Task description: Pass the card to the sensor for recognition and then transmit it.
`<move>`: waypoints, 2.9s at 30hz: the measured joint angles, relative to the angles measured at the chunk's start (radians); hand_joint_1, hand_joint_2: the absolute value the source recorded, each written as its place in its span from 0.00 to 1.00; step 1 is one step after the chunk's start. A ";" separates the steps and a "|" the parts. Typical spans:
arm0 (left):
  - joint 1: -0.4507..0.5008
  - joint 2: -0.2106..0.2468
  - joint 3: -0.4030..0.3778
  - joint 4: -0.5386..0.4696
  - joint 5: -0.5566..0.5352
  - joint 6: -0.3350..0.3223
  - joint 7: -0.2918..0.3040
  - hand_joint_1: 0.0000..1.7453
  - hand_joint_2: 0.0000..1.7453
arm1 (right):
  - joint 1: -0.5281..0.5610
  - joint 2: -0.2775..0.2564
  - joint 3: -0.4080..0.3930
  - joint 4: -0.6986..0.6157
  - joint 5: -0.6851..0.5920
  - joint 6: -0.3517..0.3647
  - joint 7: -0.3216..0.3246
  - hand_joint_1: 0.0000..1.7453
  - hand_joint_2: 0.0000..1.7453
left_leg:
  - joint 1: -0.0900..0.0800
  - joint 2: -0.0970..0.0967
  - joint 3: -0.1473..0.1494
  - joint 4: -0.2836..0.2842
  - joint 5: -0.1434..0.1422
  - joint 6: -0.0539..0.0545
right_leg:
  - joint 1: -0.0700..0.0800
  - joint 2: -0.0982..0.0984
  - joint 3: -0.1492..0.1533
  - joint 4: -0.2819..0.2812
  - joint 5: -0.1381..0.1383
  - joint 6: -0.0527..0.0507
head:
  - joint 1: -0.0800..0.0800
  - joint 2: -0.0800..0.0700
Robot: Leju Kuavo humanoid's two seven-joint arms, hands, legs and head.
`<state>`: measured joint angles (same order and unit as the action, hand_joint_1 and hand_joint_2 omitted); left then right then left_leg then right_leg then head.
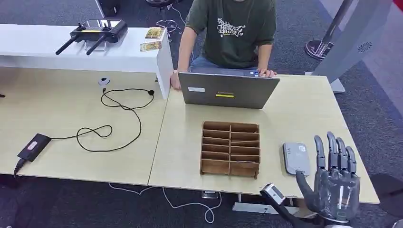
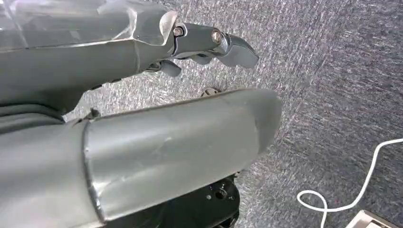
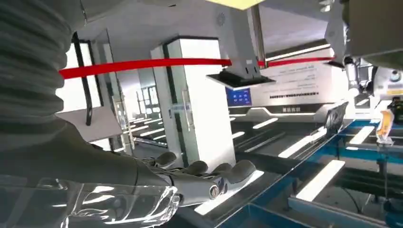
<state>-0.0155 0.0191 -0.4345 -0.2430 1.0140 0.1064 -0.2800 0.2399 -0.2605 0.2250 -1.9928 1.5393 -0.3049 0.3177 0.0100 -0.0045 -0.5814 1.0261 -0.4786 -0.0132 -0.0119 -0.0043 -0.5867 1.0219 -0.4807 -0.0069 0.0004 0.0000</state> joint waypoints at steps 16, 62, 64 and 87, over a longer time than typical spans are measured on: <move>-0.007 -0.003 0.024 0.000 -0.030 0.000 0.009 0.00 0.00 | 0.007 0.028 0.097 -0.017 -0.086 0.166 0.024 0.00 1.00 | 0.000 0.000 0.000 0.000 0.000 0.000 | 0.000 0.000 0.000 0.000 0.000 0.000 | 0.000 0.000; -0.040 -0.008 0.073 -0.039 -0.156 0.000 0.111 0.00 0.00 | -0.221 0.205 0.161 0.321 -0.233 0.244 -0.014 0.00 1.00 | 0.000 0.000 0.000 0.000 0.000 0.000 | 0.000 0.000 0.000 0.000 0.000 0.000 | 0.000 0.000; -0.041 -0.008 0.075 -0.041 -0.160 0.000 0.112 0.00 0.00 | -0.231 0.211 0.161 0.343 -0.234 0.248 -0.014 0.00 1.00 | 0.000 0.000 0.000 0.000 0.000 0.000 | 0.000 0.000 0.000 0.000 0.000 0.000 | 0.000 0.000; -0.044 -0.011 0.104 -0.044 -0.205 0.000 0.126 0.00 0.00 | -0.282 0.230 0.156 0.492 -0.265 0.230 -0.016 0.00 1.00 | 0.000 0.000 0.001 0.000 0.000 0.000 | 0.000 0.000 0.000 0.000 0.000 0.000 | 0.000 0.000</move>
<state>-0.0593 0.0076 -0.3307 -0.2869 0.8087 0.1064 -0.1545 -0.0420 -0.0301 0.3811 -1.5007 1.2738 -0.0752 0.3021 0.0100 -0.0041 -0.5809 1.0260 -0.4782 -0.0135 -0.0119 -0.0039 -0.5864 1.0222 -0.4804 -0.0071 0.0004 0.0000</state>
